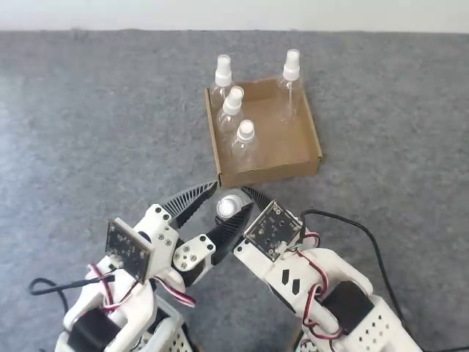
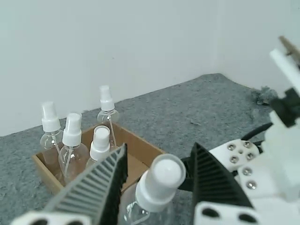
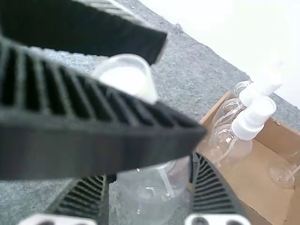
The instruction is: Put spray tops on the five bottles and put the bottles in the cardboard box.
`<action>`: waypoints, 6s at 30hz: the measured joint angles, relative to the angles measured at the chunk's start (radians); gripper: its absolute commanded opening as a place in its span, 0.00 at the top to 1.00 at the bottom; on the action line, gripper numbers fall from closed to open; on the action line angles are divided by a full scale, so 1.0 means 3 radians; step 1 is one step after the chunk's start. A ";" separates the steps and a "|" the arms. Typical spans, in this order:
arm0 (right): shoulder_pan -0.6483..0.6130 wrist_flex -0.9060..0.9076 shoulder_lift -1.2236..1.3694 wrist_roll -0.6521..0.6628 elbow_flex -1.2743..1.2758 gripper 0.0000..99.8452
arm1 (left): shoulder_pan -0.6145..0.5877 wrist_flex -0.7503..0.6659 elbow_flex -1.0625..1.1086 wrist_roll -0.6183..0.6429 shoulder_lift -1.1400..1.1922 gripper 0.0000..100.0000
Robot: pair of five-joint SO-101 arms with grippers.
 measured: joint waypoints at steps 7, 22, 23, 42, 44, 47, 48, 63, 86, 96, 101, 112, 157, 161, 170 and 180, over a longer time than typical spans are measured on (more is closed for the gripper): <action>0.0230 0.0000 0.0000 0.0000 -0.0005 0.91 | -0.0051 0.0000 -0.0092 0.0000 0.0000 0.80; 0.0409 0.0000 0.0000 0.0000 -0.0005 0.91 | -0.0501 0.0000 -0.0210 0.0220 0.0000 0.80; 0.0414 0.0000 0.0000 0.0000 -0.0010 0.91 | -0.0501 0.0000 -0.0210 0.0225 0.0000 0.80; 0.0486 0.0005 0.0000 0.0000 -0.0118 0.91 | -0.0803 -0.0036 -0.0210 0.0363 0.0000 0.80; 0.0547 0.0041 -0.0005 0.0000 -0.0159 0.91 | -0.1002 -0.0077 -0.0210 0.0506 0.0000 0.80; 0.0614 0.0092 -0.0005 0.0000 -0.0220 0.91 | -0.1253 -0.0123 -0.0210 0.0675 0.0000 0.80; 0.0629 0.0102 -0.0005 0.0000 -0.0240 0.91 | -0.1304 -0.0133 -0.0210 0.0716 0.0000 0.80; 0.0864 0.0327 -0.0005 0.0000 -0.0542 0.91 | -0.1591 -0.0557 0.0015 0.0767 0.0000 0.80; 0.1621 -0.1181 0.1274 0.0000 -0.0547 0.91 | -0.1903 -0.1105 0.0373 0.0788 0.0000 0.80; 0.1667 -0.1805 0.1887 0.0000 -0.0547 0.91 | -0.1903 -0.1105 0.0373 0.0788 0.0000 0.80; 0.1667 -0.2092 0.2204 -0.0005 -0.0547 0.91 | -0.1903 -0.1105 0.0373 0.0788 0.0000 0.80; 0.1821 -0.2808 0.3033 -0.0327 -0.0547 0.91 | -0.1903 -0.1105 0.0373 0.0788 0.0000 0.80; 0.1913 -0.2736 0.4757 -0.0435 -0.1606 0.90 | -0.1903 -0.1105 0.0430 0.0788 0.0000 0.80; 0.1913 -0.2752 0.4823 -0.0435 -0.1672 0.90 | -0.1903 -0.1105 0.0430 0.0788 0.0000 0.80; 0.1908 -0.2752 0.4833 -0.0435 -0.1672 0.81 | -0.1903 -0.1105 0.0430 0.0788 0.0000 0.80; 0.1944 -0.2276 0.4843 -0.0435 -0.1698 0.69 | -0.1903 -0.1105 0.0430 0.0788 0.0000 0.80</action>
